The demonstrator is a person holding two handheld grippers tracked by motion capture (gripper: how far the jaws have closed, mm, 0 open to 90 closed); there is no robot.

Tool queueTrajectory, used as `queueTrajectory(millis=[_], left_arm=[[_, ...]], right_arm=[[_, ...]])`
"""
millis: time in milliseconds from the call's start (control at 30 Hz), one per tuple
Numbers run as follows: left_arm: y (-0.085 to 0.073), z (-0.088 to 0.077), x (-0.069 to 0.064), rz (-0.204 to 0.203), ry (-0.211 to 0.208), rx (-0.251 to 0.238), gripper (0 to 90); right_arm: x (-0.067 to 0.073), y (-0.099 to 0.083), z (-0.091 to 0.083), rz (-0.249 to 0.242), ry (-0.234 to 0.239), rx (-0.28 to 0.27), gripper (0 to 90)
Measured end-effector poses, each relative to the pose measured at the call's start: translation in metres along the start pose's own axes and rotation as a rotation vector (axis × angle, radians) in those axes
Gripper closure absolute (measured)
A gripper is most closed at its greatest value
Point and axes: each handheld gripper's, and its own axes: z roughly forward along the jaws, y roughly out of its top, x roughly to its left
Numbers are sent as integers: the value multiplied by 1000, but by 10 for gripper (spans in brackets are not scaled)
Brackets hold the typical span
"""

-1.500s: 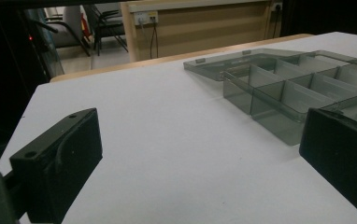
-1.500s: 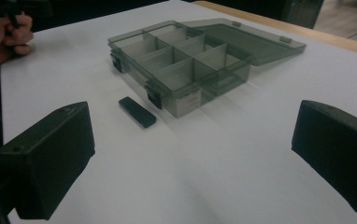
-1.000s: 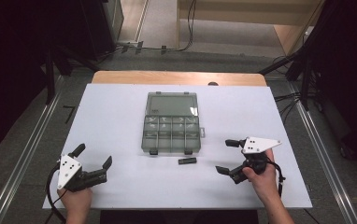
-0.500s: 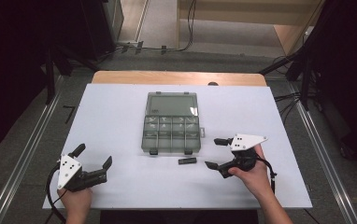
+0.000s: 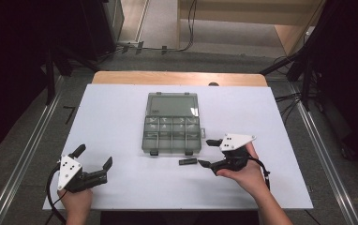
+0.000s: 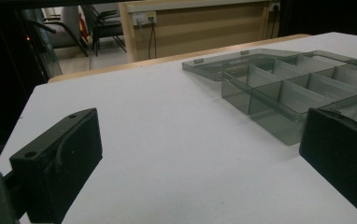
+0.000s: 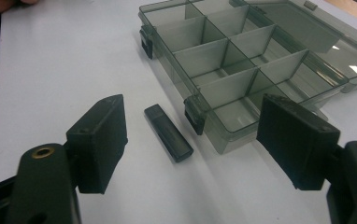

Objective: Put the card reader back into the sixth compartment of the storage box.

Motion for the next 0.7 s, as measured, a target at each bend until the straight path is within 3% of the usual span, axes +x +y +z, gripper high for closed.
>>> queueTrajectory(millis=[167, 300, 700], left_arm=[[0, 0, 0, -1, 0, -1, 0], [0, 0, 0, 1, 0, 1, 0], [0, 0, 0, 1, -1, 0, 0]], right_arm=[[2, 4, 7, -20, 7, 28, 302], [5, 9, 18, -51, 4, 83, 360], [9, 13, 37, -93, 54, 134, 473]])
